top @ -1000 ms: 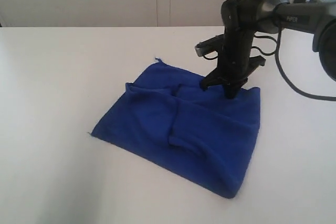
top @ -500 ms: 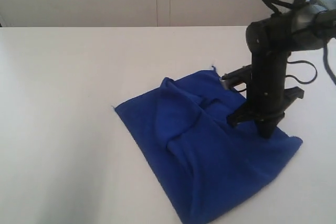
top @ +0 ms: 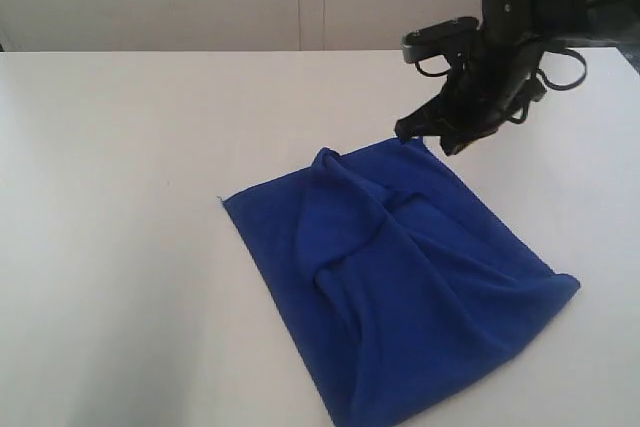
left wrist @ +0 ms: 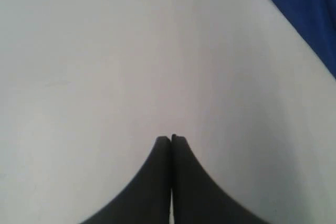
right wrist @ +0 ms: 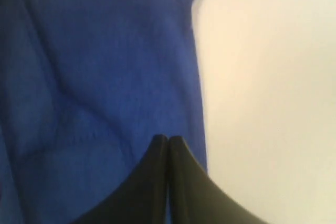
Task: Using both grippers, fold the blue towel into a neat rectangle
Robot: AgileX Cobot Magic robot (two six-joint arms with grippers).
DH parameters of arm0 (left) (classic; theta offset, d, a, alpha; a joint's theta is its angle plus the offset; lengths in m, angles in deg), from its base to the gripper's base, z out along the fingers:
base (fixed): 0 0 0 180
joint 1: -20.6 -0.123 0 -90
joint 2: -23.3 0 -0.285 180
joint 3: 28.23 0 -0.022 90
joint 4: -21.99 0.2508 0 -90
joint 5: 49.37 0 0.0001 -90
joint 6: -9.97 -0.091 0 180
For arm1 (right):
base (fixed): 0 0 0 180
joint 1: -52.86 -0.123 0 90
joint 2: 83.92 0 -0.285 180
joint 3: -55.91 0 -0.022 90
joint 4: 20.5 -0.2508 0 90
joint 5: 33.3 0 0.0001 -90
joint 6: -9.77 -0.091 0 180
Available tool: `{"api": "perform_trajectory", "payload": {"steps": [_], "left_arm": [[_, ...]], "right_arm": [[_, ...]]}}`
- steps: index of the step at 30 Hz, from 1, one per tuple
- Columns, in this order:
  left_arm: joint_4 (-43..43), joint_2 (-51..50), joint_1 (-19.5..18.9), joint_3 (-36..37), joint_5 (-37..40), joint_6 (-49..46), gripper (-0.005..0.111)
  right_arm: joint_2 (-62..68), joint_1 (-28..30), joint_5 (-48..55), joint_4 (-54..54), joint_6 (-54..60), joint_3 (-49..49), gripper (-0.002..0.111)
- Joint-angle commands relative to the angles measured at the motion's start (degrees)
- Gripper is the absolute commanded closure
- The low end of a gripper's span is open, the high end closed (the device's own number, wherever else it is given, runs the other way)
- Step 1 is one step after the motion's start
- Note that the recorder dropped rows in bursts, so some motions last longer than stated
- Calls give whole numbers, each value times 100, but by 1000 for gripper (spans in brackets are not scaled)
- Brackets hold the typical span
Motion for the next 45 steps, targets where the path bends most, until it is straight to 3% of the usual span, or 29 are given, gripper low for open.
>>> {"api": "perform_trajectory", "payload": {"steps": [1, 15, 35, 41, 45], "left_arm": [[-43, 36, -19, 34, 45, 25, 107], [-43, 36, -19, 34, 45, 25, 107], [-43, 36, -19, 34, 45, 25, 107], [-43, 36, -19, 34, 45, 25, 107], [-43, 36, -19, 34, 45, 25, 107]], "right_arm": [[697, 85, -468, -26, -200, 652, 108], [1807, 136, -1167, 135, -297, 1150, 108], [1751, 1111, -911, 410, -637, 1285, 108], [898, 950, -606, -220, -498, 1355, 108], [367, 254, 332, -787, 283, 1355, 108]]}}
